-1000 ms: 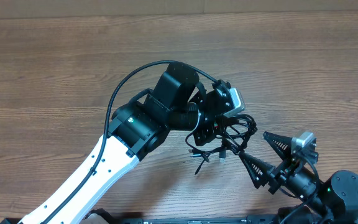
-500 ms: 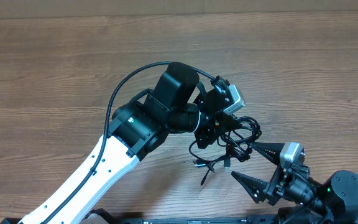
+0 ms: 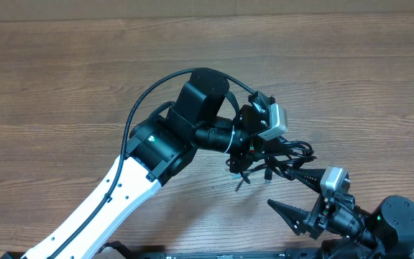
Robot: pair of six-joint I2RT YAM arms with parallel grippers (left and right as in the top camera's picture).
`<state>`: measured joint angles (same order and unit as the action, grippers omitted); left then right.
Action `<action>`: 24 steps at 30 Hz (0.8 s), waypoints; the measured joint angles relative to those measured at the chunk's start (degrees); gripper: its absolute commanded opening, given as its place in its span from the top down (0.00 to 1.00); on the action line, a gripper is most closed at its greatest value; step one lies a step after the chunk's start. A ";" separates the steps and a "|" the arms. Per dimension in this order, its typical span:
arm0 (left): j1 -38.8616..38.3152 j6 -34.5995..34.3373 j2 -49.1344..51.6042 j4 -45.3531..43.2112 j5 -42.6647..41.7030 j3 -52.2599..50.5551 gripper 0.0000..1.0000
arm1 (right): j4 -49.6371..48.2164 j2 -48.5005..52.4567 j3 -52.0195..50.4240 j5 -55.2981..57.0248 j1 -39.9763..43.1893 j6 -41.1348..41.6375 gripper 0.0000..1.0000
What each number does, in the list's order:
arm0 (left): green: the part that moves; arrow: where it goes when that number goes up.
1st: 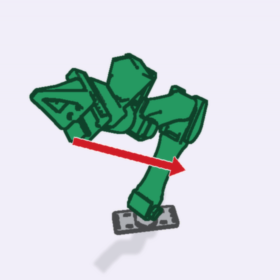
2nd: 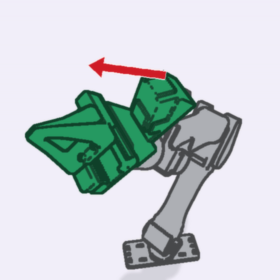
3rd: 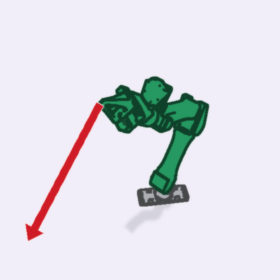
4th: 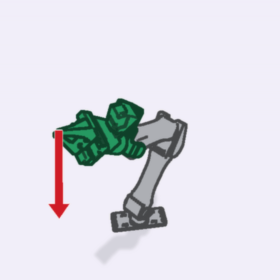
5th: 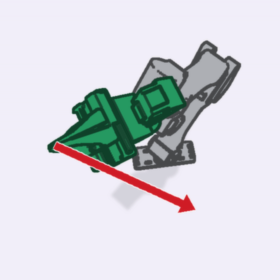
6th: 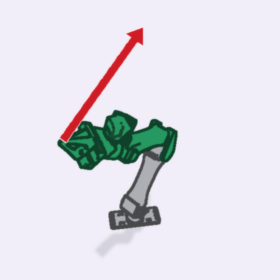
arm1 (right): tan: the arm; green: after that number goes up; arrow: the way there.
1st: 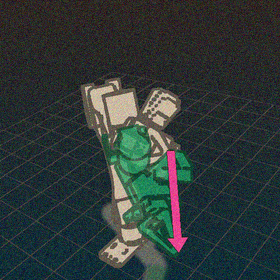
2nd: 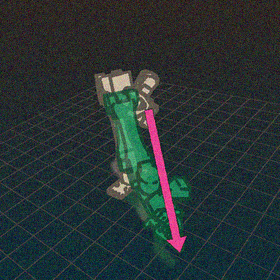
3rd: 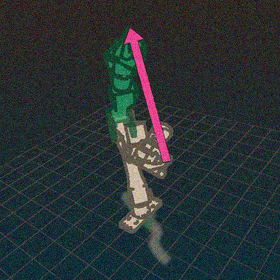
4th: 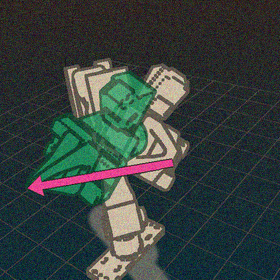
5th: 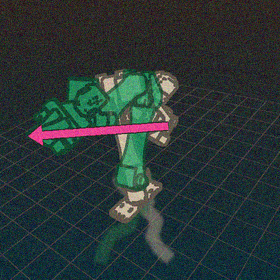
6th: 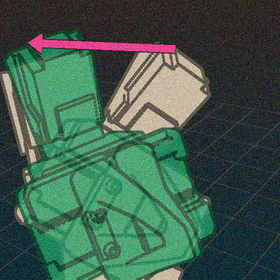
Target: Untangle cables
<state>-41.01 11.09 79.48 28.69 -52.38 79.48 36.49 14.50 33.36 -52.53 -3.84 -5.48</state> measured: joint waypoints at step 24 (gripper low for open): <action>0.00 -2.62 1.01 -19.21 -3.45 -0.04 0.96 | -2.89 0.00 0.00 -10.03 0.00 -4.09 0.32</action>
<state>-41.01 8.47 80.49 9.47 -55.83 79.44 33.61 14.50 33.36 -62.57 -3.84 -9.56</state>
